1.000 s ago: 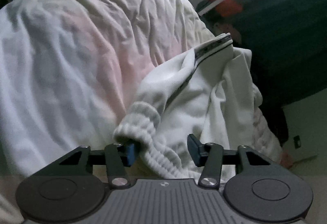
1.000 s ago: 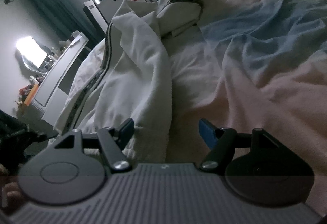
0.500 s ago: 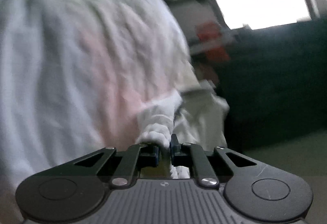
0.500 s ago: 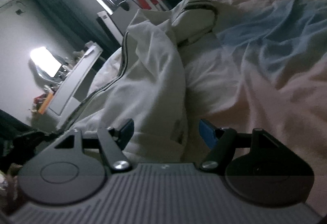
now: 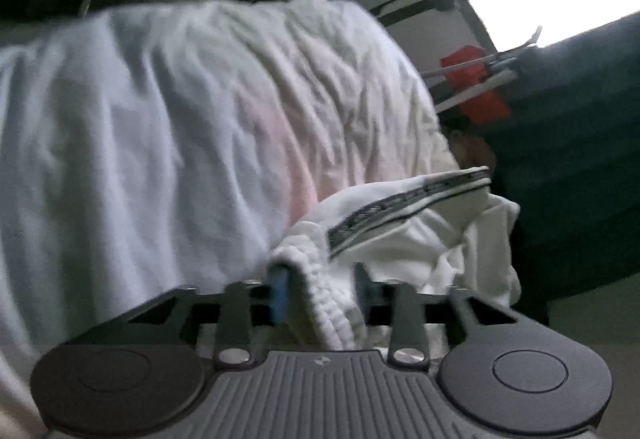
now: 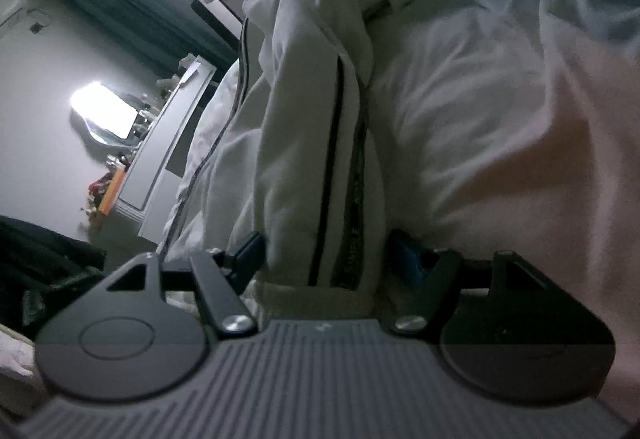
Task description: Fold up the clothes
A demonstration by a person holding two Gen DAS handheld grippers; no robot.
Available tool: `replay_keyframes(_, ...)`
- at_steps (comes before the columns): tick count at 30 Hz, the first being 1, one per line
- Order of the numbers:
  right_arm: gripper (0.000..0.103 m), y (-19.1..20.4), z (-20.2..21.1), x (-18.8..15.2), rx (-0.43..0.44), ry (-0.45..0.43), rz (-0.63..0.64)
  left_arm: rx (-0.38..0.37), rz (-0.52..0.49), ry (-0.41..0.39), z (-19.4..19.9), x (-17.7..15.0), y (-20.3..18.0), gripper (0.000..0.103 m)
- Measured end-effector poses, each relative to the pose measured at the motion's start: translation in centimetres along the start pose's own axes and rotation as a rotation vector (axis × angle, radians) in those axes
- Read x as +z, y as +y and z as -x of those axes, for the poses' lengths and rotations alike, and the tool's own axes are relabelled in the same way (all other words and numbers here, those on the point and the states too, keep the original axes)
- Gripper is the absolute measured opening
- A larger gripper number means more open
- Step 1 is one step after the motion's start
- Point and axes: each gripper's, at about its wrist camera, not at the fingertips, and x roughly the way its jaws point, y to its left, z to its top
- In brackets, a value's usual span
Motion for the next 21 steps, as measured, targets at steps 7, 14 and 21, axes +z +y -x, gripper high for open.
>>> replay_keyframes(7, 0.028, 2.0, 1.5, -0.2, -0.005, -0.035, 0.120, 0.112, -0.108, -0.033, -0.2, 0.0, -1.4, 0.073)
replay_keyframes(14, 0.027, 2.3, 2.3, -0.3, -0.013, -0.058, 0.152, 0.185, -0.279, 0.024, -4.3, -0.6, -3.9, 0.048)
replay_keyframes(21, 0.026, 4.3, 3.2, -3.0, -0.007, -0.086, 0.059, 0.133, -0.359, -0.088, -3.0, 1.0, -6.4, 0.017)
